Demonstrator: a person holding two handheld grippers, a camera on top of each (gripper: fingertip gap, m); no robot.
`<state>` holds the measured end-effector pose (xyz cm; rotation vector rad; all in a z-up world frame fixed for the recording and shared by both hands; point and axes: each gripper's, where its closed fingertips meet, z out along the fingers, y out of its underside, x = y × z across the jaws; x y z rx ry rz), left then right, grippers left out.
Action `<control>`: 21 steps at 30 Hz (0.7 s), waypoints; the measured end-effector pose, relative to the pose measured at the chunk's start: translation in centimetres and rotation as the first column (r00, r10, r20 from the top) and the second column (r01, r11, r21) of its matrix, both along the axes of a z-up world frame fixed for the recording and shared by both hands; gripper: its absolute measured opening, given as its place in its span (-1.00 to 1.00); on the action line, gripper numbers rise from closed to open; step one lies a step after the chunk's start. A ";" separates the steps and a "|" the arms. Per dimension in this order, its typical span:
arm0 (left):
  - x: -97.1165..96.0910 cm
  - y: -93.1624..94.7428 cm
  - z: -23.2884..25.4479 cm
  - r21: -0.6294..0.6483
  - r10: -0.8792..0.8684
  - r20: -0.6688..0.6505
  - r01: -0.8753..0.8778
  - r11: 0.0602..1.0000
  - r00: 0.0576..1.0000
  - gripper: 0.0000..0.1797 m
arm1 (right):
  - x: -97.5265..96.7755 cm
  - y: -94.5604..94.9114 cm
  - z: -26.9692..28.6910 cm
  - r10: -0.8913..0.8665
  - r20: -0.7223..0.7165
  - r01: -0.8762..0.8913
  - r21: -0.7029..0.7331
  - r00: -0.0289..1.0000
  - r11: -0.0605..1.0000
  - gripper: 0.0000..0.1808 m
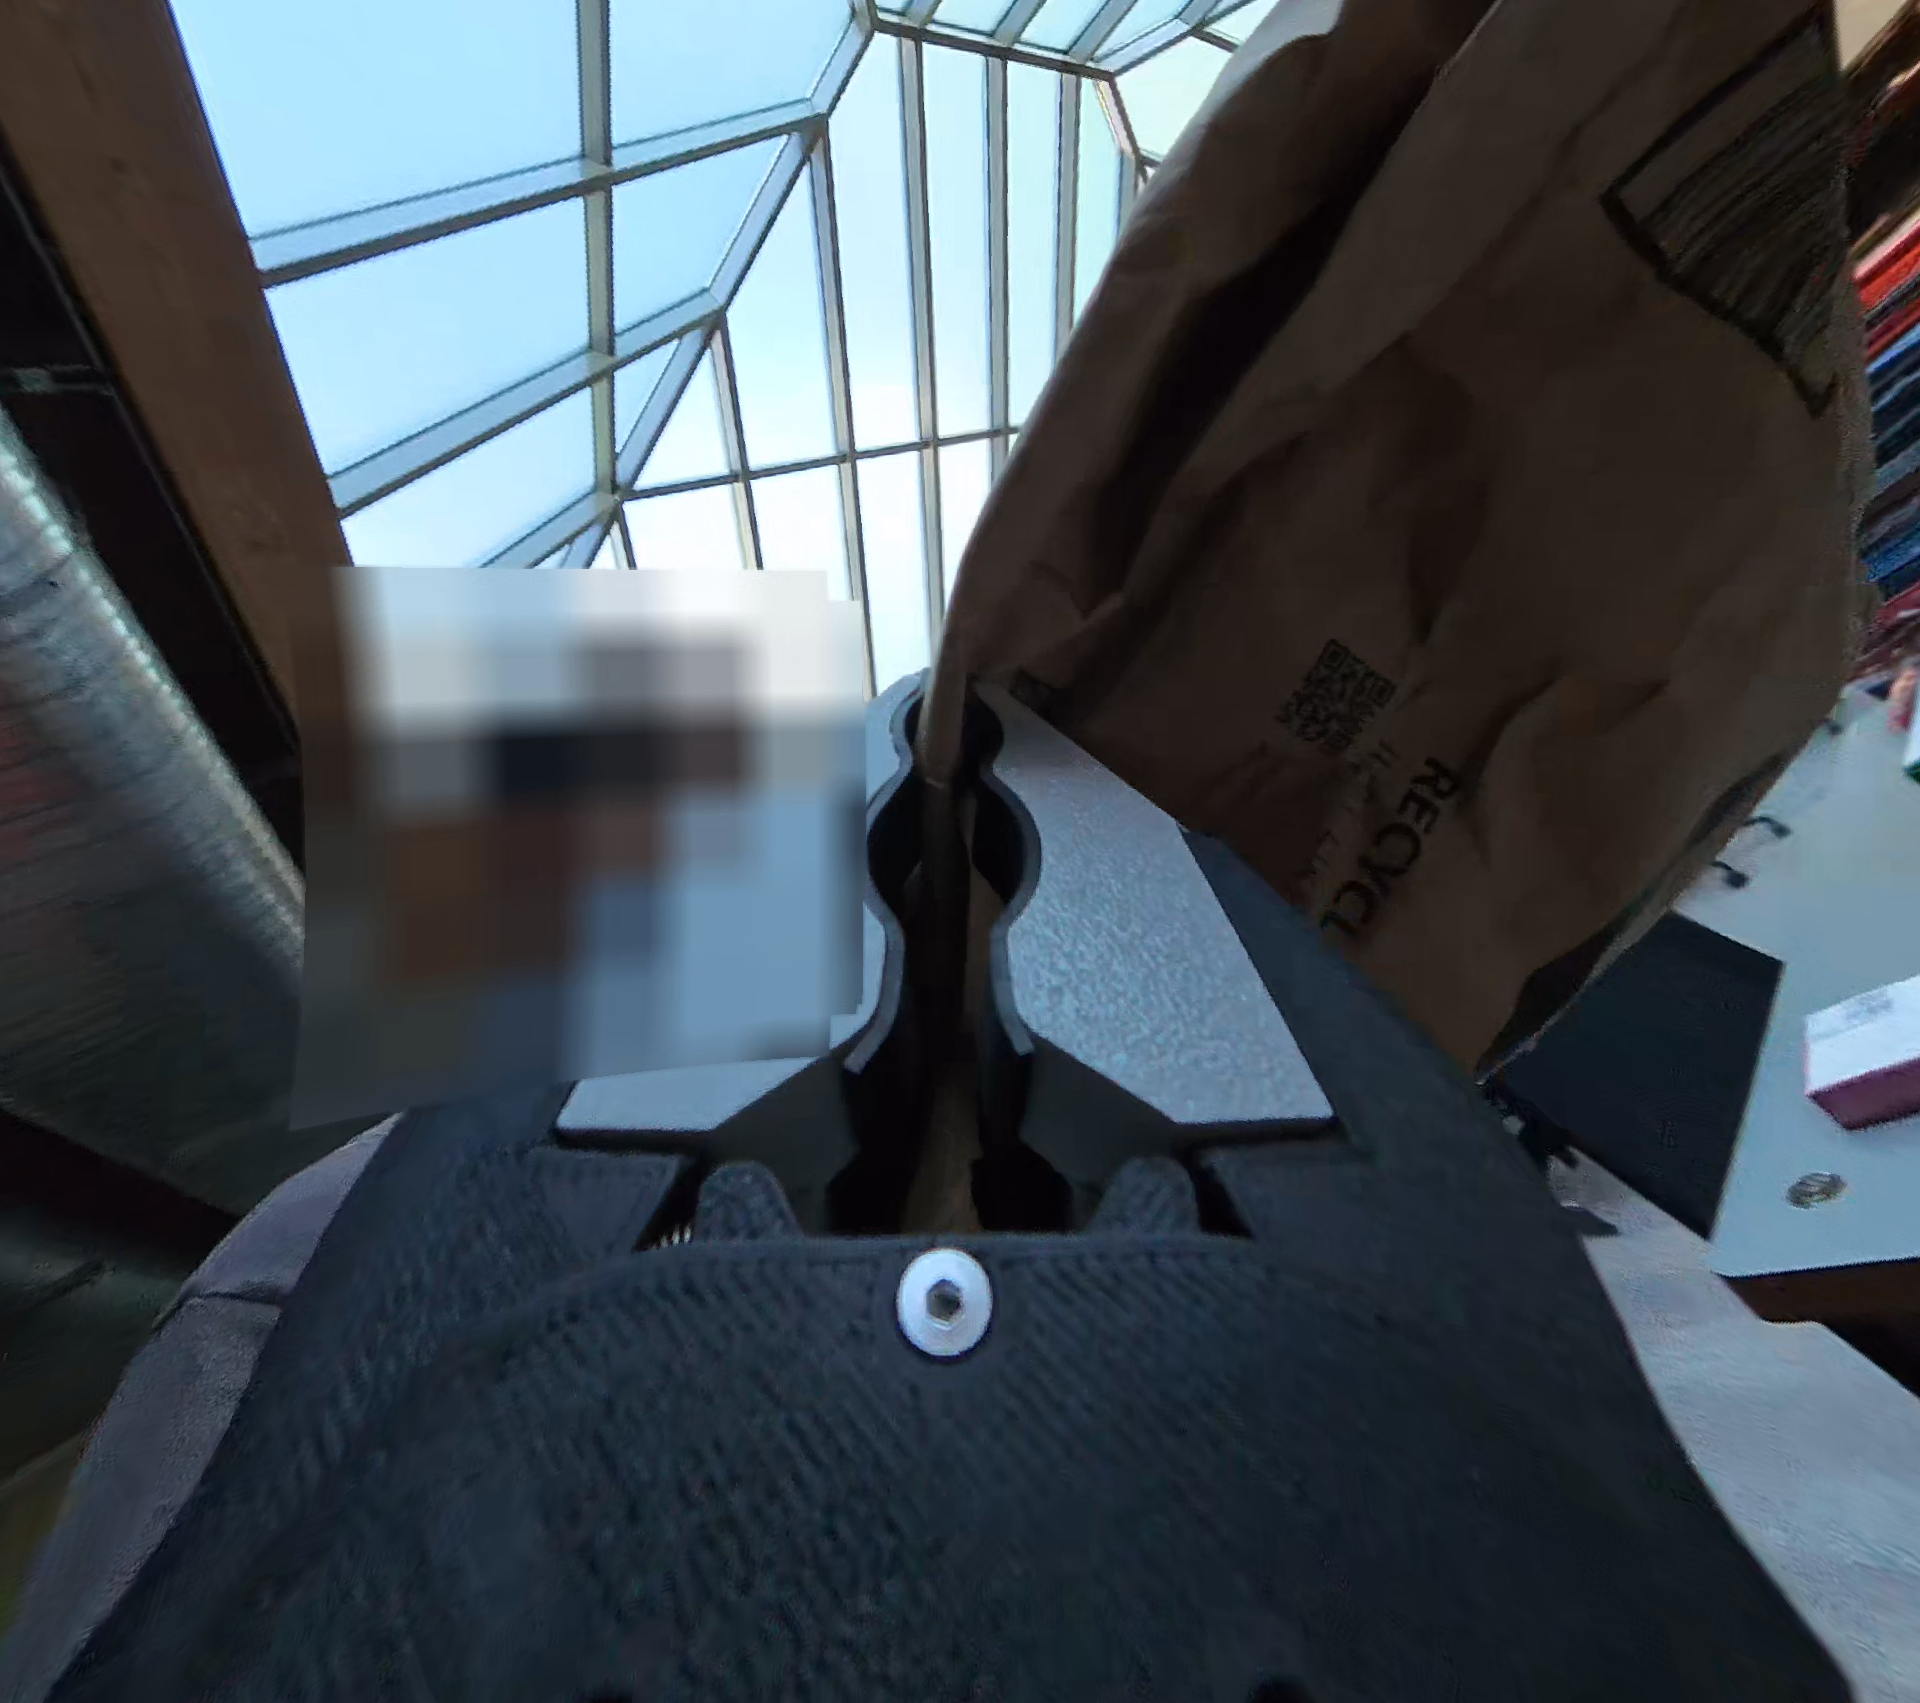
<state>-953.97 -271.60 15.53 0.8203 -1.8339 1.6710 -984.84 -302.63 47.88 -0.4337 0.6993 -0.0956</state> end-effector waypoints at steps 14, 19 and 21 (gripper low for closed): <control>2.9 17.3 11.3 -0.479 -0.266 -0.218 0.134 0.867 0.939 -0.58 | 5.8 21.5 -2.3 0.265 0.138 -0.275 0.059 0.954 0.960 -1.00; 5.8 33.5 13.3 -0.467 -0.289 -0.171 0.182 0.866 0.942 -0.64 | 12.3 33.9 -3.6 0.304 0.216 -0.329 0.090 0.928 0.940 -1.00; 6.3 39.9 14.0 -0.423 -0.314 -0.159 0.223 0.878 0.936 -0.62 | 15.8 38.9 -3.7 0.344 0.247 -0.378 0.107 0.906 0.919 -1.00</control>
